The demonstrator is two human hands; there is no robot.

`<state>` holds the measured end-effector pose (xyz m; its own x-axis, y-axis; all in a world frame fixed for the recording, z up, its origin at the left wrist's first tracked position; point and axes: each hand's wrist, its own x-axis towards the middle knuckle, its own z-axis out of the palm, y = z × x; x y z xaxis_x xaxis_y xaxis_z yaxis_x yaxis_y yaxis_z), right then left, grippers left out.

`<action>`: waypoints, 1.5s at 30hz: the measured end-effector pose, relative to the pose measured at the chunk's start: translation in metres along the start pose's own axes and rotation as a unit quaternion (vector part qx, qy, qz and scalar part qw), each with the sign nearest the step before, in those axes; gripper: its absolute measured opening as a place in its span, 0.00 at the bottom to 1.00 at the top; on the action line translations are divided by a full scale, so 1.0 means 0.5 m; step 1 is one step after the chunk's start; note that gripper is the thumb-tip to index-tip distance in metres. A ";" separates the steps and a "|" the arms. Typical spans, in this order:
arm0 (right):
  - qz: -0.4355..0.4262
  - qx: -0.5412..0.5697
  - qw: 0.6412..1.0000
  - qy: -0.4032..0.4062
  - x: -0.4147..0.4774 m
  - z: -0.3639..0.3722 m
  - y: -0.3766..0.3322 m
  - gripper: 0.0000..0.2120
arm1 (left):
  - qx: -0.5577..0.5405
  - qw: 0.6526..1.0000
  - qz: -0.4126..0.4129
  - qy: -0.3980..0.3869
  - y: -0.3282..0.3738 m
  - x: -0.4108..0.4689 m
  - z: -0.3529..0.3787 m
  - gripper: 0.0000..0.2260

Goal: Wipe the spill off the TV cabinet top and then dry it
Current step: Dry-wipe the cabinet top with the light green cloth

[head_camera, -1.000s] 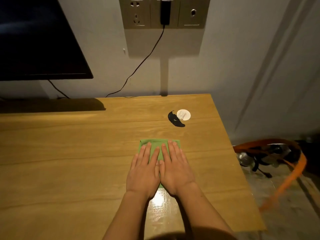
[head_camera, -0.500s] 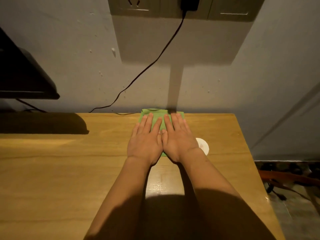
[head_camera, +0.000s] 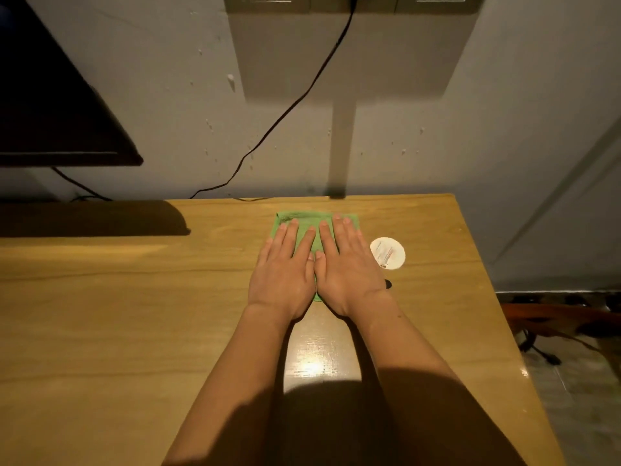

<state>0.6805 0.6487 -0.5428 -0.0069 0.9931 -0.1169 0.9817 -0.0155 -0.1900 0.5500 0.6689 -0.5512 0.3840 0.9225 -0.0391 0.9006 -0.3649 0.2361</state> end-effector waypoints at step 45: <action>0.041 0.009 0.999 0.014 -0.138 -0.007 0.148 0.28 | 0.000 1.000 0.011 0.011 0.185 -0.059 0.049 0.25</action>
<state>0.7540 0.5794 -0.5451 0.0787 0.9914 -0.1046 0.9753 -0.0983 -0.1980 0.6271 0.6047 -0.5521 0.3999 0.9165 -0.0124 0.8917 -0.3859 0.2367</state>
